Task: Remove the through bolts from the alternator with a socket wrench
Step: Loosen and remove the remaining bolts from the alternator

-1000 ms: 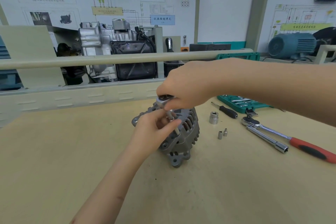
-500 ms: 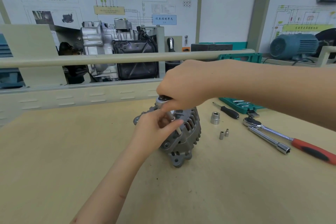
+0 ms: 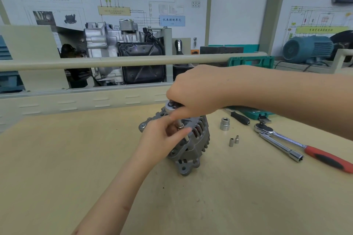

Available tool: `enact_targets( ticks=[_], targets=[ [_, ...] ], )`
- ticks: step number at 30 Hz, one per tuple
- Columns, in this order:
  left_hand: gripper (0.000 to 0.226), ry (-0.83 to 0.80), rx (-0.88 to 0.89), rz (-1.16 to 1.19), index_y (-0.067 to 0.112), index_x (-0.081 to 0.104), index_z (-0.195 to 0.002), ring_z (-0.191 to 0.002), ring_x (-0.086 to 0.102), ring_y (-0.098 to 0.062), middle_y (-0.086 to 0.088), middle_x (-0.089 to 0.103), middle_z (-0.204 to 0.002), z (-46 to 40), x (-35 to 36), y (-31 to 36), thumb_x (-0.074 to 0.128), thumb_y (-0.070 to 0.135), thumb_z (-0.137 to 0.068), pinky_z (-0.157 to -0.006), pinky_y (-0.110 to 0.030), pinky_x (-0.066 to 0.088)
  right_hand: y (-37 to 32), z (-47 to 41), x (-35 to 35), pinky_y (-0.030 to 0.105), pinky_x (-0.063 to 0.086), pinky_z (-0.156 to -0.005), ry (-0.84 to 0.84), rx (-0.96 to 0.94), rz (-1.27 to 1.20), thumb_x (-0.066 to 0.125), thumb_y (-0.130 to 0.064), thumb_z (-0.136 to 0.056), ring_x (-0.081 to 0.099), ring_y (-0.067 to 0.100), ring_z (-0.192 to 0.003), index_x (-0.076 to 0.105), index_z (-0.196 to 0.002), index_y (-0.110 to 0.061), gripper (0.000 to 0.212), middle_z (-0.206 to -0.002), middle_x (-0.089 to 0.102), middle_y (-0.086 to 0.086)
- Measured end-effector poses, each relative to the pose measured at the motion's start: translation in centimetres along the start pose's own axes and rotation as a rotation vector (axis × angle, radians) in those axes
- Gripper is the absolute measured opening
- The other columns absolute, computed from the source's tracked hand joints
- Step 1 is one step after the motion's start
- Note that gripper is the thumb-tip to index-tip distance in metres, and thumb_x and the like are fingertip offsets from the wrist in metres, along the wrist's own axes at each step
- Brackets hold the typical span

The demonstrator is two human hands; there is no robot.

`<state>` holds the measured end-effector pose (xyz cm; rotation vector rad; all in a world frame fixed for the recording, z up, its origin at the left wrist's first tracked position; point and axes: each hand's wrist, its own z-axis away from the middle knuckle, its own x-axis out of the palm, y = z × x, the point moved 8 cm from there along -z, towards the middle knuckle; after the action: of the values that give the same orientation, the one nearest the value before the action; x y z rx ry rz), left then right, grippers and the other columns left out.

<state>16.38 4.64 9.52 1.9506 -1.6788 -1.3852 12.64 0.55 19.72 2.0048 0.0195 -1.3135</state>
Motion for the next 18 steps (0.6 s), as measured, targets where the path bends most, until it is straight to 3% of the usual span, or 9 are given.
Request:
enact_targets(
  ticks=[2, 3, 5, 8, 11, 18],
  targets=[
    [0.004, -0.039, -0.025, 0.039, 0.027, 0.062, -0.078, -0.055, 0.053, -0.011, 0.007, 0.055, -0.056, 0.0, 0.2, -0.2, 0.065, 0.030, -0.079, -0.057, -0.025, 0.045, 0.3, 0.4, 0.0, 0.018, 0.022, -0.035, -0.014, 0.003, -0.053, 0.051, -0.037, -0.086, 0.020, -0.002, -0.041, 0.057, -0.087, -0.032, 0.008, -0.052, 0.025, -0.018],
    [0.002, -0.056, -0.023, 0.050, 0.029, 0.063, -0.081, -0.060, 0.057, -0.016, 0.007, 0.056, -0.058, 0.0, 0.3, -0.1, 0.064, 0.028, -0.080, -0.060, -0.027, 0.047, 0.6, 0.5, 0.1, 0.016, 0.032, -0.039, -0.036, 0.010, -0.079, 0.051, -0.037, -0.087, 0.021, -0.003, -0.041, 0.060, -0.097, -0.030, 0.016, -0.054, 0.026, -0.019],
    [0.002, -0.063, -0.012, 0.044, 0.026, 0.065, -0.081, -0.061, 0.056, -0.017, 0.005, 0.057, -0.057, 0.0, 0.4, -0.1, 0.063, 0.026, -0.081, -0.060, -0.028, 0.047, 0.7, 0.7, 0.1, 0.009, 0.033, -0.044, -0.077, 0.006, -0.108, 0.050, -0.036, -0.089, 0.024, -0.005, -0.045, 0.059, -0.109, -0.029, 0.023, -0.058, 0.028, -0.021],
    [0.012, -0.012, -0.012, 0.017, 0.019, 0.063, -0.071, -0.048, 0.045, -0.002, 0.008, 0.052, -0.053, 0.0, 0.2, -0.2, 0.066, 0.028, -0.078, -0.049, -0.016, 0.038, 0.6, 0.8, -0.1, 0.012, 0.029, -0.041, -0.074, -0.011, -0.086, 0.049, -0.038, -0.089, 0.024, -0.005, -0.046, 0.059, -0.107, -0.029, 0.023, -0.058, 0.028, -0.021],
    [0.025, 0.048, 0.009, -0.011, 0.027, 0.051, -0.058, -0.045, 0.043, 0.000, 0.011, 0.044, -0.043, 0.0, 0.1, 0.1, 0.069, 0.030, -0.076, -0.046, -0.012, 0.034, 0.5, 0.6, 0.1, 0.017, 0.017, -0.039, -0.048, -0.003, -0.024, 0.049, -0.034, -0.088, 0.021, -0.001, -0.044, 0.059, -0.100, -0.027, 0.017, -0.055, 0.025, -0.017],
    [0.020, 0.013, -0.044, 0.010, 0.020, 0.057, -0.065, -0.045, 0.044, -0.002, 0.010, 0.047, -0.047, -0.1, 0.0, -0.4, 0.069, 0.031, -0.076, -0.046, -0.014, 0.035, 0.7, 0.0, 1.3, 0.016, 0.016, -0.044, -0.037, -0.012, -0.087, 0.048, -0.036, -0.090, 0.026, -0.003, -0.048, 0.059, -0.099, -0.028, 0.017, -0.058, 0.030, -0.020]
  ],
)
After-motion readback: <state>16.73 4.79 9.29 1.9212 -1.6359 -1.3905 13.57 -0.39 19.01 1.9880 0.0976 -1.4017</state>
